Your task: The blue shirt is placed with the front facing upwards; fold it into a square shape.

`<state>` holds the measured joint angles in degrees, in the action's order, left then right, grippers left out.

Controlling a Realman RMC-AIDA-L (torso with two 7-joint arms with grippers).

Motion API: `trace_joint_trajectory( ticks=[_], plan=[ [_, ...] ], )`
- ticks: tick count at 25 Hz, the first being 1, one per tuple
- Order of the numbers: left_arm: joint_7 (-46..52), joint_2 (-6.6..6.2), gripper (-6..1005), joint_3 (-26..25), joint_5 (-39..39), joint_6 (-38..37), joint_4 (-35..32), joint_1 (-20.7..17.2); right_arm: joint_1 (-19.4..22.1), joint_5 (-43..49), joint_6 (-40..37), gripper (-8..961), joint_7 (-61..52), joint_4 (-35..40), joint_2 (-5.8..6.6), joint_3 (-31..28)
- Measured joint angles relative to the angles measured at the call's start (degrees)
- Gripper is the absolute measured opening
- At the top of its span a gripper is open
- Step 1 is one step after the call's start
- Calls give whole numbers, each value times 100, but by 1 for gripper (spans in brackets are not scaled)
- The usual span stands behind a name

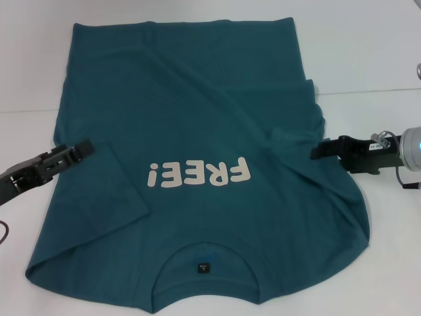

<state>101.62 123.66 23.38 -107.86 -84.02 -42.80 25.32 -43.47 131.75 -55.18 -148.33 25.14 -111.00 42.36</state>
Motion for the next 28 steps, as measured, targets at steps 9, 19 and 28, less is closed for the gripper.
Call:
trace_joint_trajectory(
  ticks=[9, 19, 28],
  plan=[
    [-24, -7, 933, -1, 22, 0, 0, 0, -53, -140, 106, 593, 91, -2, -1, 28],
    [-29, -13, 933, -43, 29, 0, 0, -9, -127, -83, 95, 565, 44, -165, 75, 130],
    [-38, -8, 933, -44, 29, 0, 0, -34, -144, -77, 53, 356, 29, -167, 107, 132]
  ],
)
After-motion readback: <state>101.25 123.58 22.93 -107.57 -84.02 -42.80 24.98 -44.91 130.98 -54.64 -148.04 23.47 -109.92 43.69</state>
